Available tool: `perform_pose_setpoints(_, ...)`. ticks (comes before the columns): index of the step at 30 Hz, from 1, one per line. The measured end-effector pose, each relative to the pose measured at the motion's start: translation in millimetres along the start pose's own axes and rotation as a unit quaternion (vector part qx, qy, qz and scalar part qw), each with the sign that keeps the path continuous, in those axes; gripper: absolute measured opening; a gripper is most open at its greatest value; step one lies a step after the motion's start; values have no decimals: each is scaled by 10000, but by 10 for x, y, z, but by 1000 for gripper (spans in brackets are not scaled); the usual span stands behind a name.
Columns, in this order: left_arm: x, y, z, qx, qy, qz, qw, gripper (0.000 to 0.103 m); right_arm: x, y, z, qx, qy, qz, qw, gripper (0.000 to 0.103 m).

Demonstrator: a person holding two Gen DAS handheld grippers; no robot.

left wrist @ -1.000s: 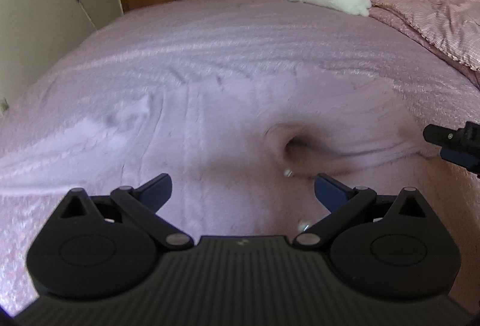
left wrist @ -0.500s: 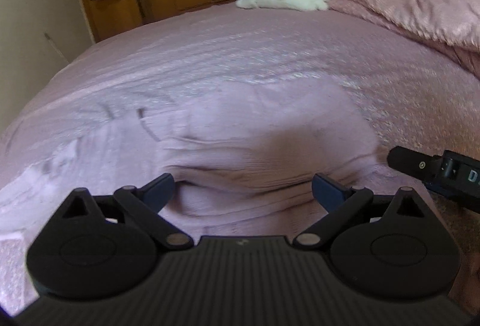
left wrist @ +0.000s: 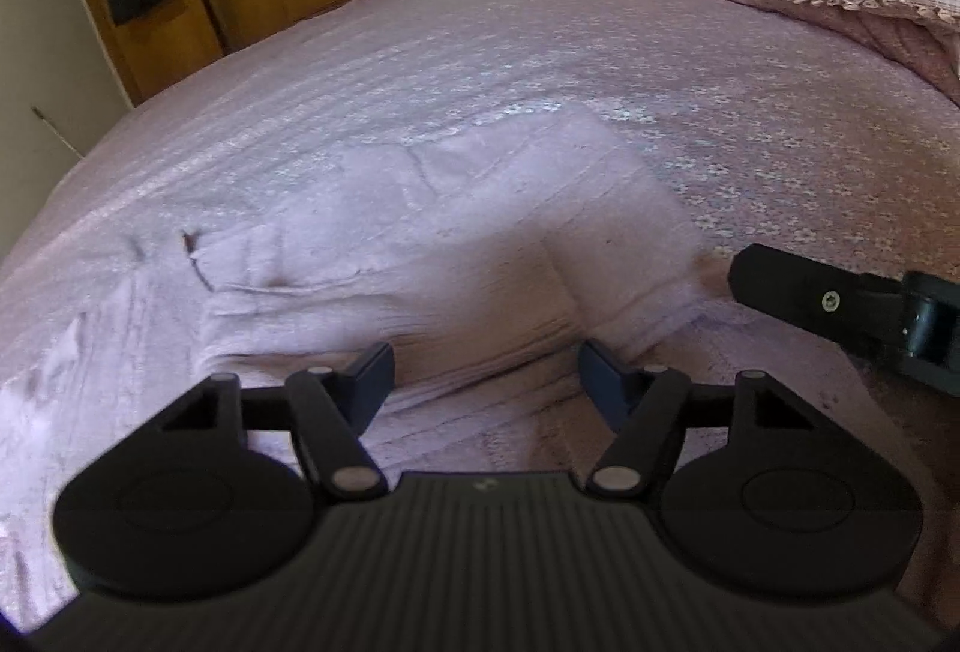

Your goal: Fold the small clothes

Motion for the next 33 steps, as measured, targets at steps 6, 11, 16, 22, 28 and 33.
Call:
perform_pose_setpoints(6,-106,44,34,183,-135,-43,9997,26,-3,1,-10,-9,28,-17,10000,69)
perform_pose_setpoints(11,-55,102,15,271,-295,-101,9991,16,-5,-11,-4,31,15,-15,10000,70)
perform_pose_setpoints(16,7,134,158,615,-325,-179,9974,11,-7,-14,-5,56,8,-12,10000,70)
perform_pose_setpoints(22,161,333,525,813,231,-516,9951,9,-20,-20,10,120,-16,-2,9999,70)
perform_pose_setpoints(28,292,414,1064,1079,814,-674,9885,8,-28,-12,6,134,-5,0,9999,70)
perform_pose_setpoints(33,439,288,1609,1288,1499,-615,9784,8,-39,-22,5,200,-8,22,9998,71)
Point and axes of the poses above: each gripper's, at about its wrist camera, not at the fingertips, and x roughly against the way its jaws point, z to its left, y to its top, the point moved 8 cm from there along -x, roughly the way its jaws point, and after that the axes turned 12 degrees about -z, right-handed, at the moved point
